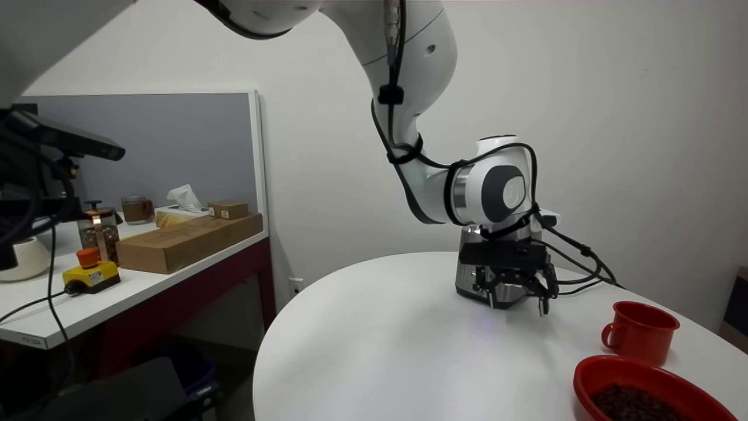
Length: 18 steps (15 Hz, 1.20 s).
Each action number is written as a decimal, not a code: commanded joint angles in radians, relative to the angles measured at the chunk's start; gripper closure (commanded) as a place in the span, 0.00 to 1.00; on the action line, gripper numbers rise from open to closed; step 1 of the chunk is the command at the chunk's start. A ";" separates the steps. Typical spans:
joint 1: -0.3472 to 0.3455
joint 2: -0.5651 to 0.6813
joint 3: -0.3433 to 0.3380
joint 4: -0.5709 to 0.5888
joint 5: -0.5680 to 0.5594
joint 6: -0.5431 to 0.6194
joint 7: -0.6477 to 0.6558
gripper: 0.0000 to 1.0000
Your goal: Release the lever on the toaster upwards
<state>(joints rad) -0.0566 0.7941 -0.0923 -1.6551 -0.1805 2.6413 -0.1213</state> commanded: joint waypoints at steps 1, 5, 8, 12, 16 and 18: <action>0.007 0.030 0.004 0.032 0.008 0.048 0.025 0.00; 0.007 0.047 0.018 0.048 0.017 0.057 0.022 0.00; 0.011 0.064 0.019 0.067 0.015 0.056 0.025 0.00; 0.024 0.092 0.009 0.100 0.008 0.073 0.035 0.00; 0.031 0.118 0.006 0.131 0.007 0.094 0.045 0.00; 0.034 0.129 0.004 0.145 0.006 0.101 0.047 0.00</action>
<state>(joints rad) -0.0392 0.8838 -0.0716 -1.5589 -0.1761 2.7151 -0.0969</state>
